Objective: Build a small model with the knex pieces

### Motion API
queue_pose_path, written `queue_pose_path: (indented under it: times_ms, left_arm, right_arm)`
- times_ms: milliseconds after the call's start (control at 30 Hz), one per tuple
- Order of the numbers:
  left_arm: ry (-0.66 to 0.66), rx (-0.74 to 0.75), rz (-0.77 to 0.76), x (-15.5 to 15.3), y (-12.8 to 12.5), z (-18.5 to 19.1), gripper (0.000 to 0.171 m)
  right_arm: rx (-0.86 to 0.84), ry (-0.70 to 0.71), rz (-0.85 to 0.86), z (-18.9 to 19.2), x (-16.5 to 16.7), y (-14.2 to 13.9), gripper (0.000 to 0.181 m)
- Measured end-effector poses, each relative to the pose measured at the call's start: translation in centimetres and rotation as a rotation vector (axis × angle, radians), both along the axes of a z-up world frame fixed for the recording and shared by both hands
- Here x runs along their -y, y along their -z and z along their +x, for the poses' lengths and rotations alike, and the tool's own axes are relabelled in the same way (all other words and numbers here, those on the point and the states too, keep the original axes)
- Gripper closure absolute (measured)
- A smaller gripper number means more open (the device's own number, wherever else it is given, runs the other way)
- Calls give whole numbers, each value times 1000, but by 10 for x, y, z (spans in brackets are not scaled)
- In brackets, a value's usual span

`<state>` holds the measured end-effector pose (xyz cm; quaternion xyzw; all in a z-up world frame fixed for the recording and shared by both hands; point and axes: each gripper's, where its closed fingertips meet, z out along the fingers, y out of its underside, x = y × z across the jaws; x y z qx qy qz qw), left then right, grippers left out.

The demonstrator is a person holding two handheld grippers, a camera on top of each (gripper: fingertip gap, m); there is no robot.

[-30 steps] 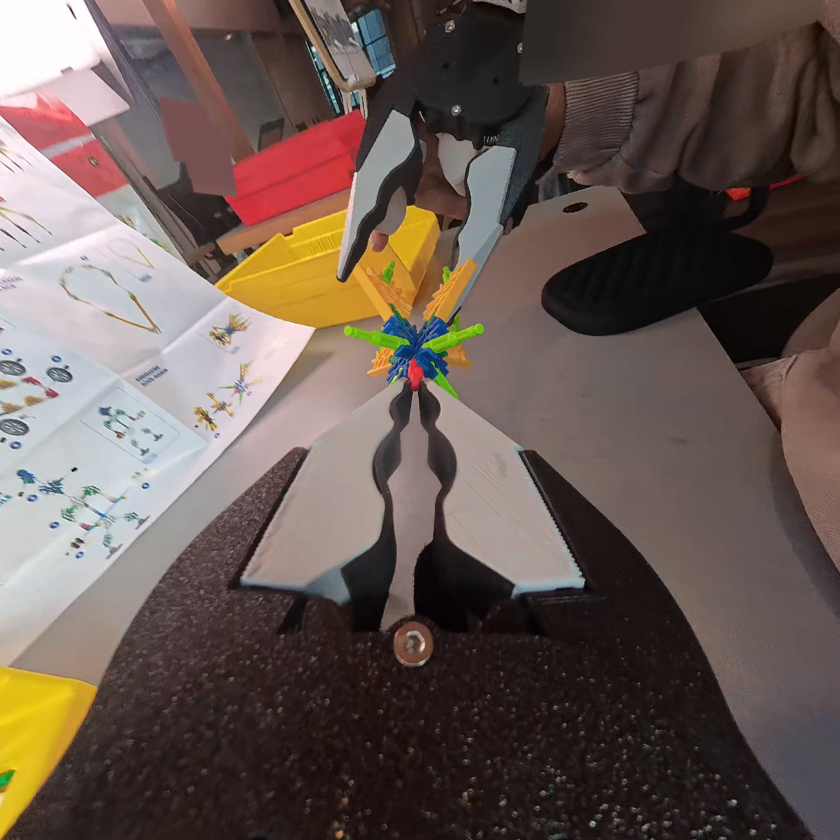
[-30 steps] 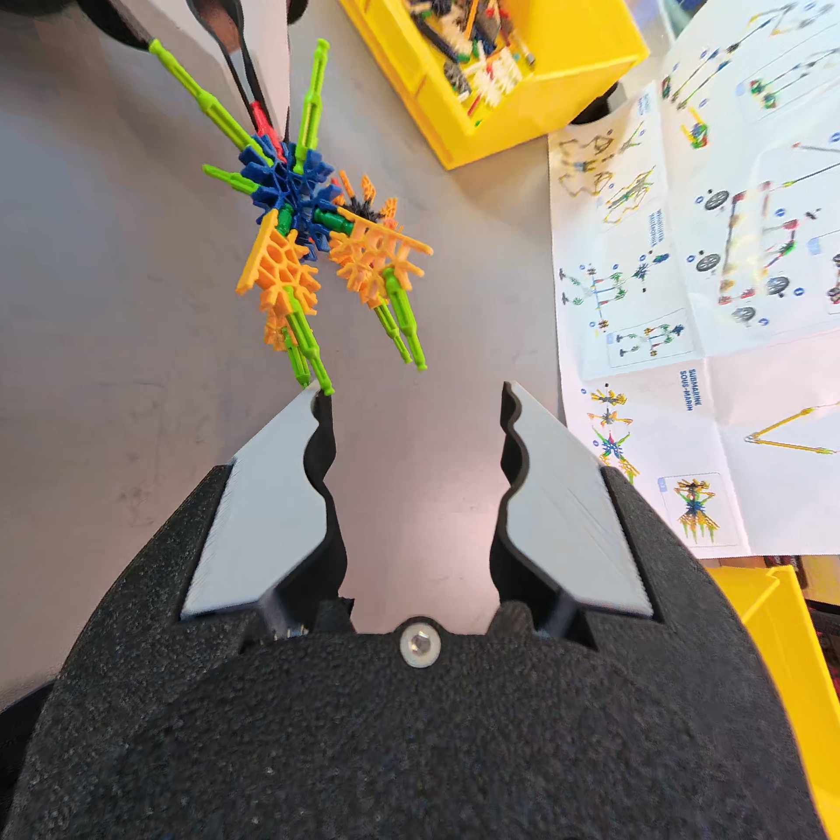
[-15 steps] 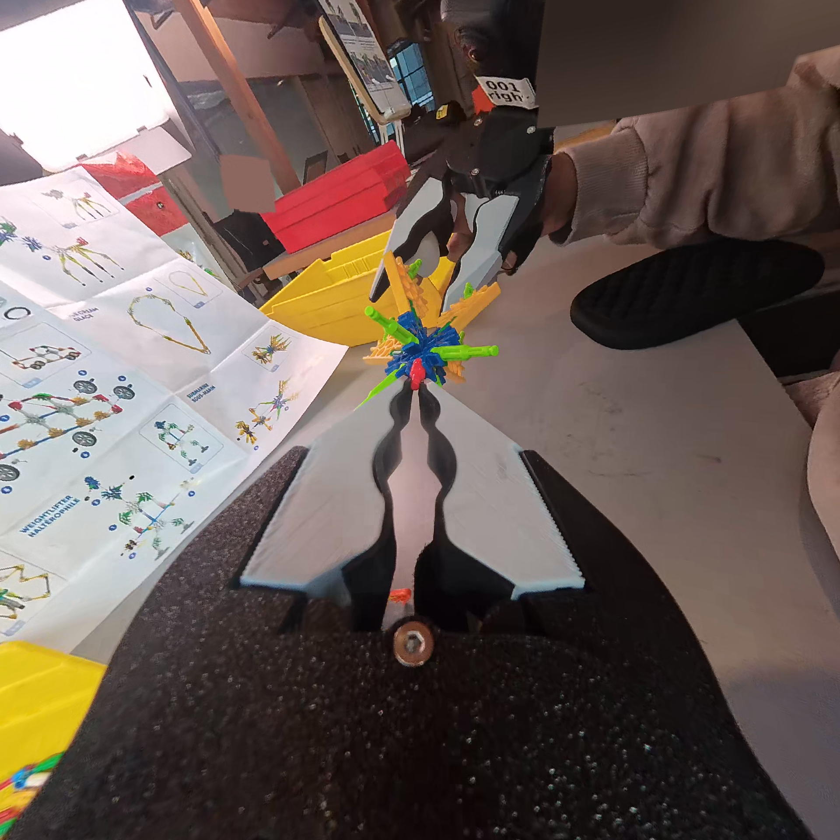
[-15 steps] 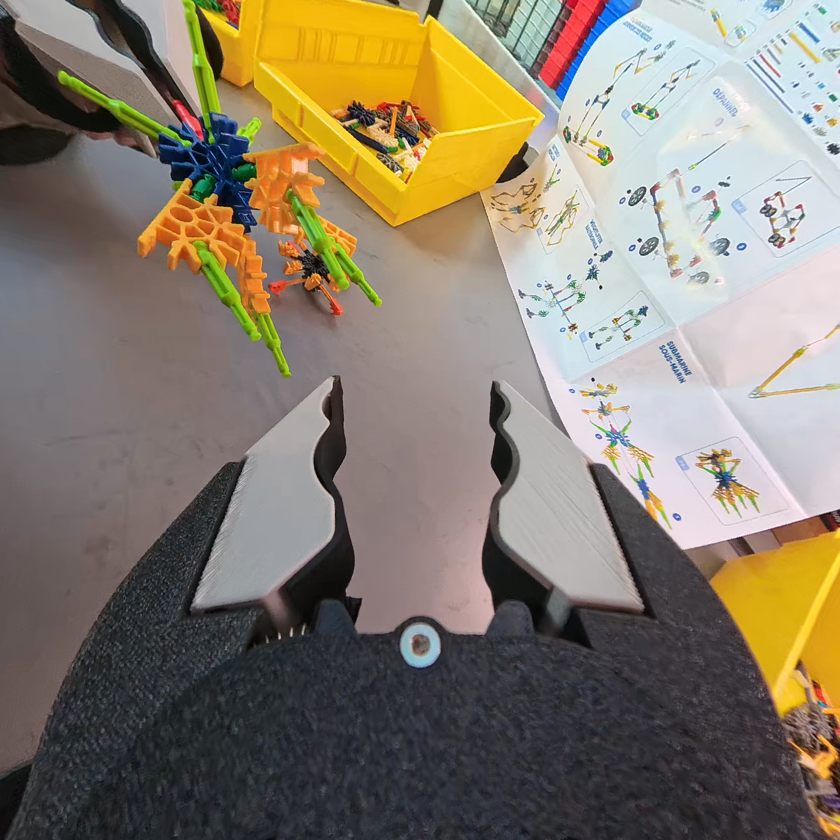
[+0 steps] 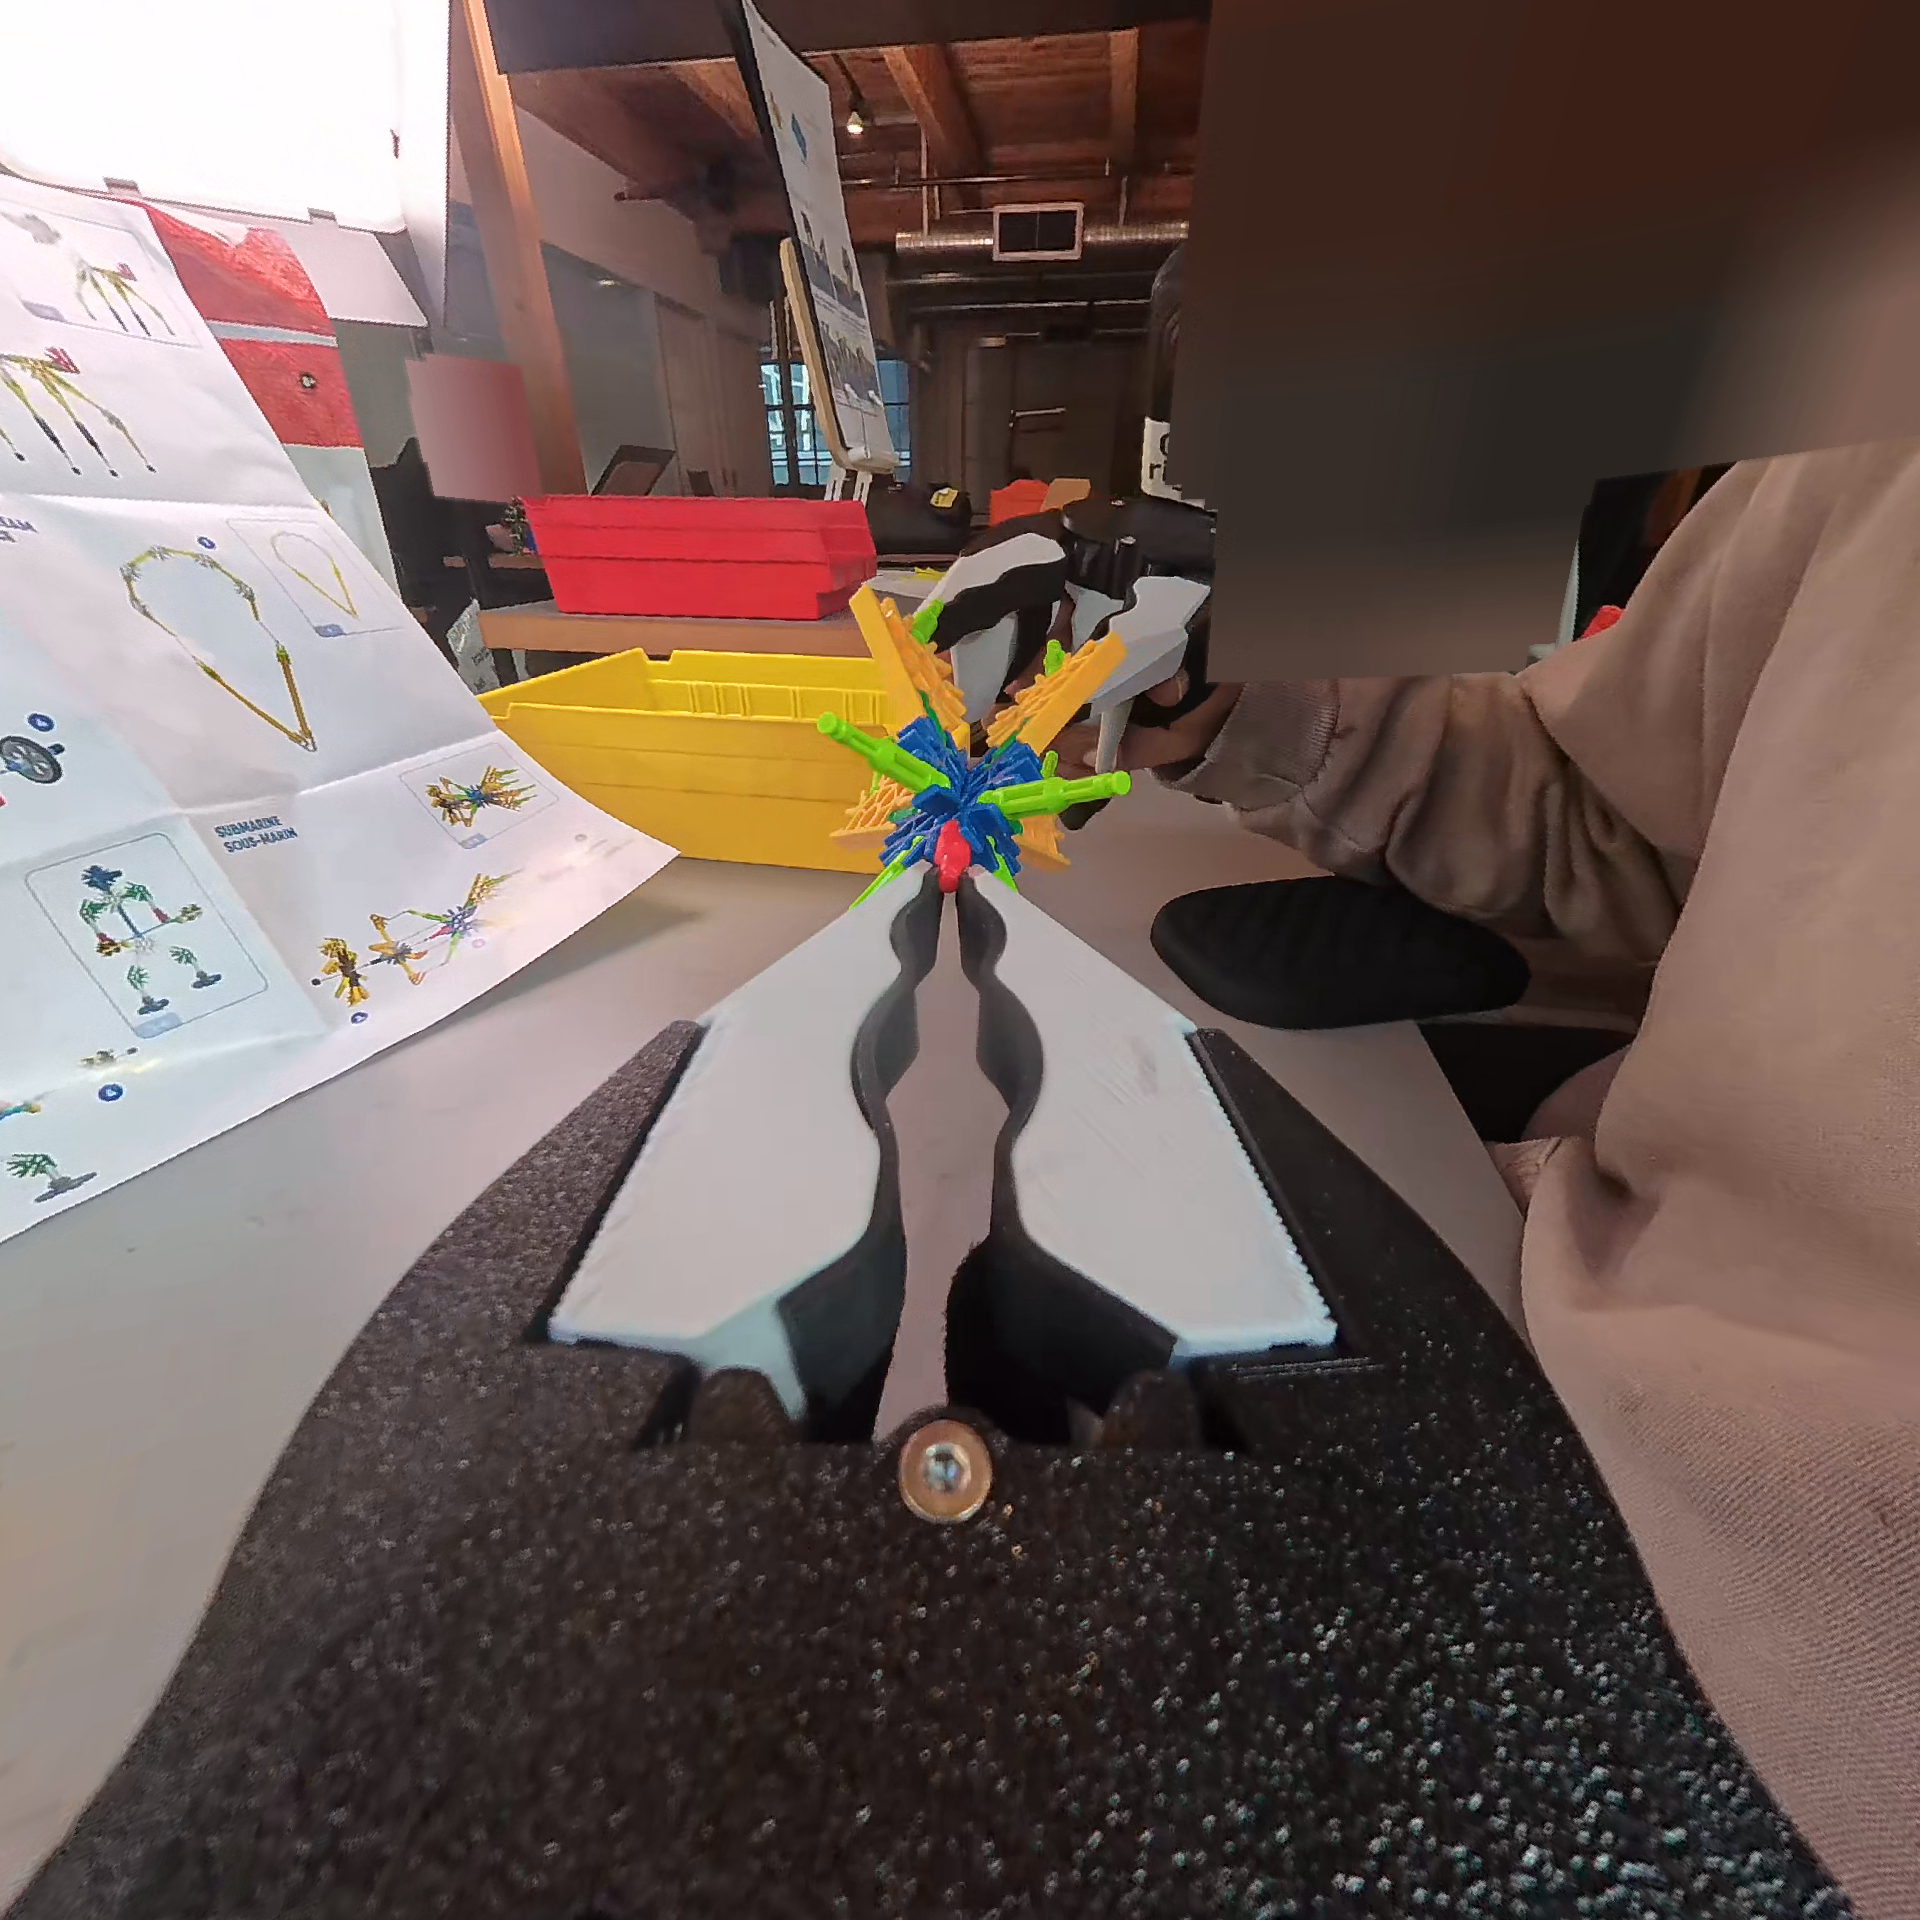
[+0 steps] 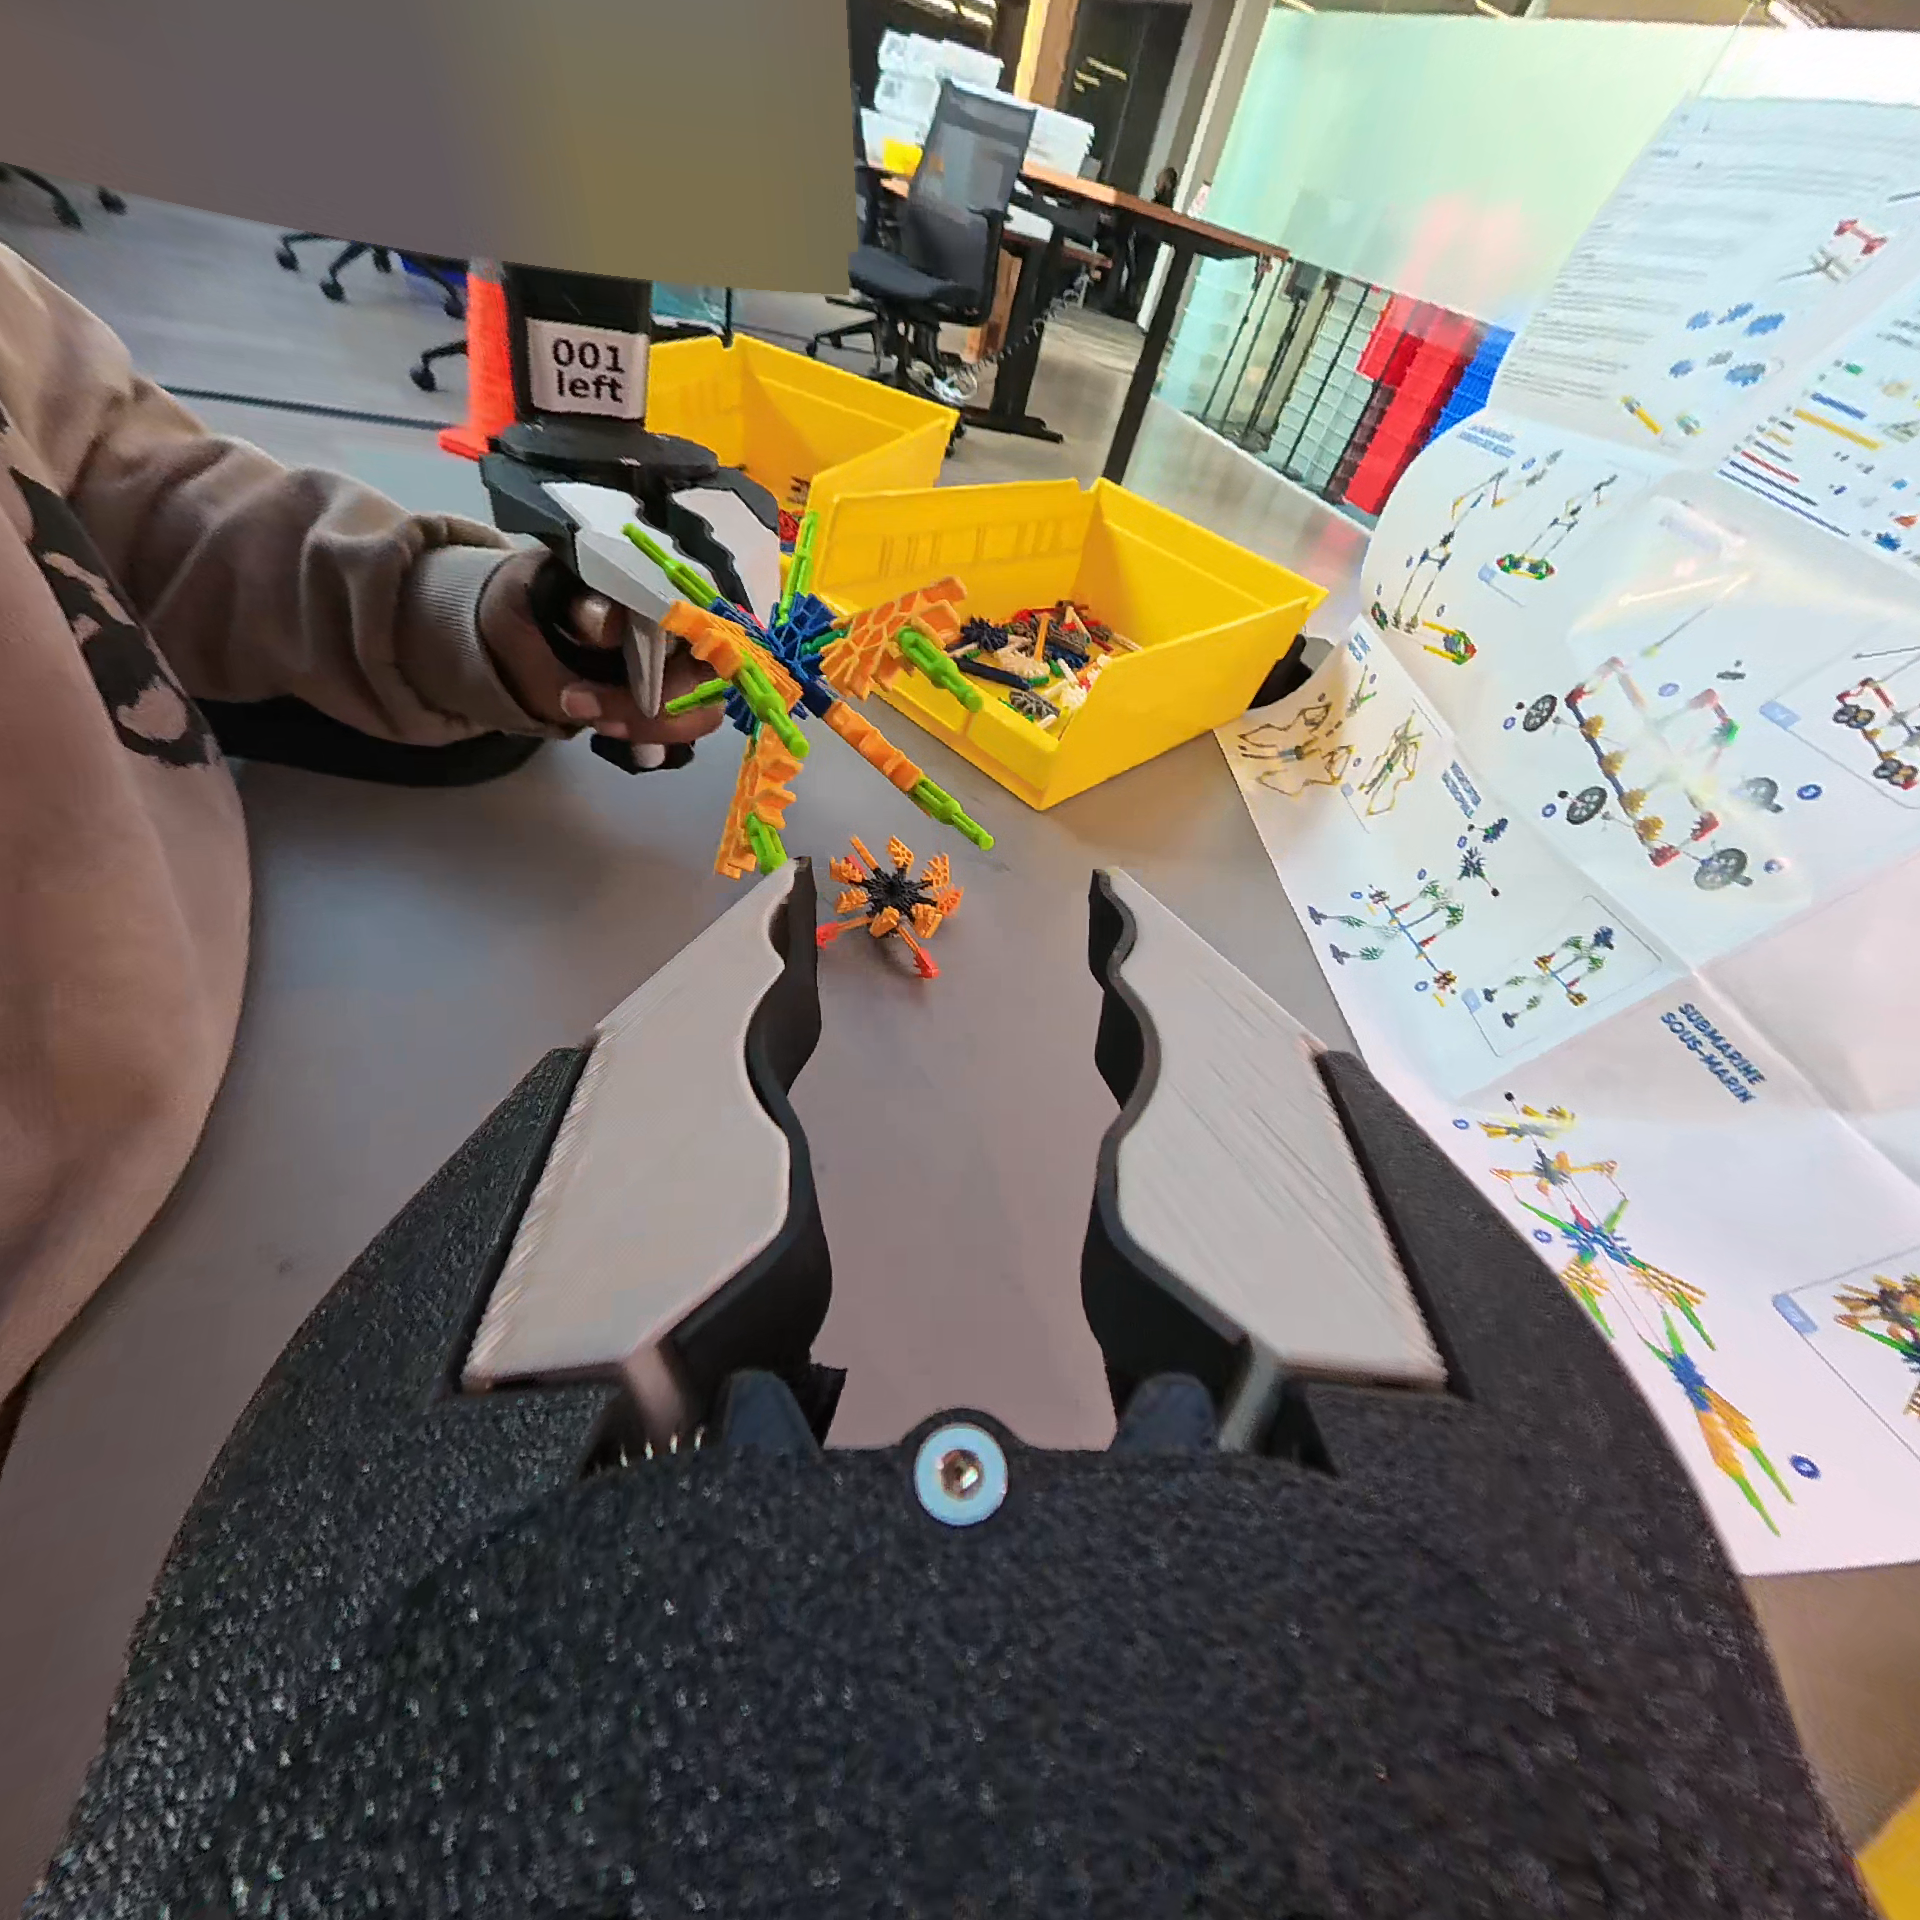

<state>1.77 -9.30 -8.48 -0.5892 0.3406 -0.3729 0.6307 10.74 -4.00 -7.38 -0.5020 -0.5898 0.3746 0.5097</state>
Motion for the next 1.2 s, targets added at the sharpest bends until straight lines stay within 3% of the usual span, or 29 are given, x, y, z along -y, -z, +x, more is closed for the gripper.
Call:
queue_pose_path:
  times_ms: [433, 600, 900, 1200]
  left_arm:
    - [25, 59, -51, -1, -3, -3, 169]
    - [37, 90, -96, -4, -1, -5, 169]
    - [92, 246, -260, -12, 1, -11, 169]
    - [184, 436, -528, -24, 12, -18, 170]
  right_arm:
    - [5, -166, -125, -13, 28, 25, 155]
    - [-36, -230, -153, -25, 39, 22, 160]
    - [-143, -242, -203, -44, 33, 3, 169]
    - [-188, -177, -388, -58, 16, -5, 170]
